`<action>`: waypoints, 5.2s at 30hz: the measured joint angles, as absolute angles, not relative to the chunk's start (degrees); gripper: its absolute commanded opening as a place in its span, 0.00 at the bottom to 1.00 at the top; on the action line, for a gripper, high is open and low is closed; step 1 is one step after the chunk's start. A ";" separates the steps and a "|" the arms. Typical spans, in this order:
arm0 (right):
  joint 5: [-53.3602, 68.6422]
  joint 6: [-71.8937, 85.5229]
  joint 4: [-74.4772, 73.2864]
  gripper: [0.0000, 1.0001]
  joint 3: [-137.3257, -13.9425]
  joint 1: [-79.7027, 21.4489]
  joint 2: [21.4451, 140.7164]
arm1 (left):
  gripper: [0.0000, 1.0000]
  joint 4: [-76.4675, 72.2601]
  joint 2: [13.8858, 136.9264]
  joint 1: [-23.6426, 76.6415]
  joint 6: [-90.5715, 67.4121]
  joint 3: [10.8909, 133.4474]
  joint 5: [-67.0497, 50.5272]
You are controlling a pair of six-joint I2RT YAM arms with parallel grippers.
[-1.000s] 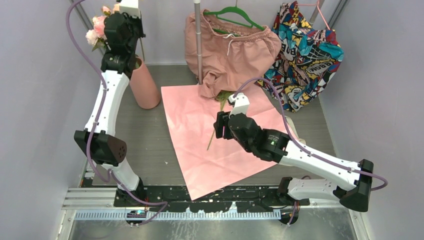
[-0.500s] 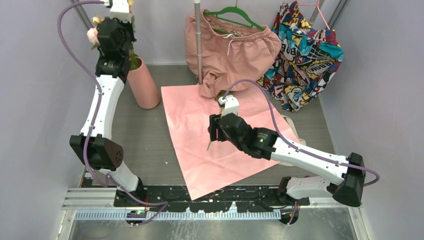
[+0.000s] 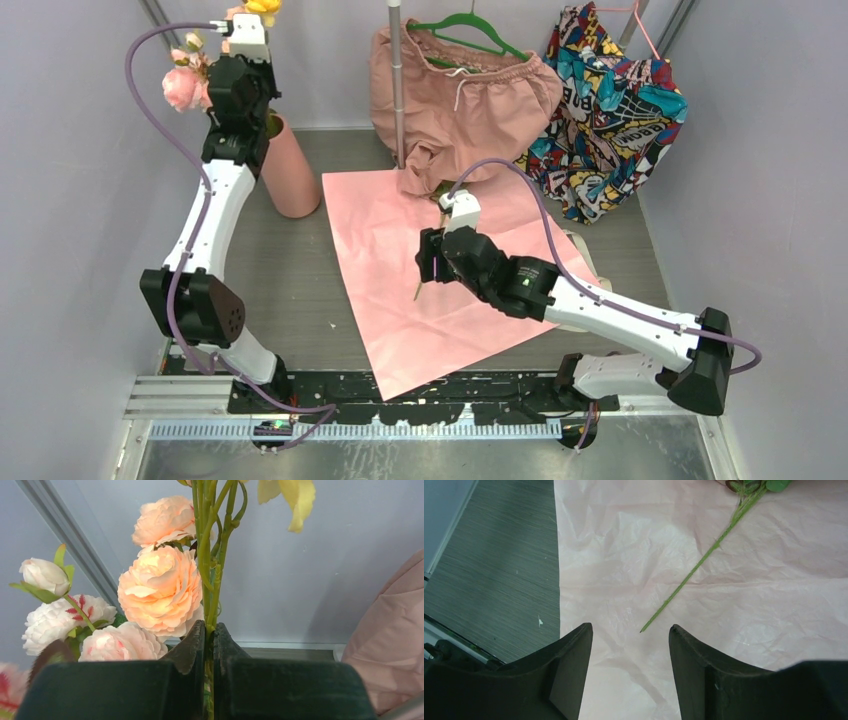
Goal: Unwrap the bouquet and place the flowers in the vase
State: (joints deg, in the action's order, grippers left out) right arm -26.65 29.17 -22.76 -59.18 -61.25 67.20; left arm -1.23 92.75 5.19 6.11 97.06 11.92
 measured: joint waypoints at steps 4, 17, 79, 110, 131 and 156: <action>-26.68 29.32 -22.55 0.63 -58.48 -61.25 66.76 | 0.00 -1.91 92.75 5.21 5.74 96.60 12.19; -26.74 30.28 -22.33 0.63 -56.25 -61.04 65.73 | 0.00 5.89 92.75 5.17 1.91 104.71 10.70; -18.26 34.04 -19.86 0.61 -76.09 -39.31 106.45 | 1.00 14.24 63.88 8.27 -29.52 60.55 -29.28; -19.18 37.32 -20.99 0.01 -64.79 -50.35 85.17 | 0.85 11.14 76.09 17.63 -40.27 55.94 -31.99; -25.41 37.43 -25.96 0.01 -64.16 -64.03 72.77 | 0.66 -15.68 83.20 21.98 -61.36 55.81 -45.17; -28.67 33.74 -26.68 0.01 -69.93 -63.64 76.40 | 0.00 -8.12 74.46 23.20 -59.29 51.03 -41.19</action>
State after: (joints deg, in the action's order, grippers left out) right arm -28.67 33.74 -26.68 -69.93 -63.64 76.40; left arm -8.12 74.46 23.20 -59.29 51.03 -41.19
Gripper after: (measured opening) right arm 0.052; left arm 0.078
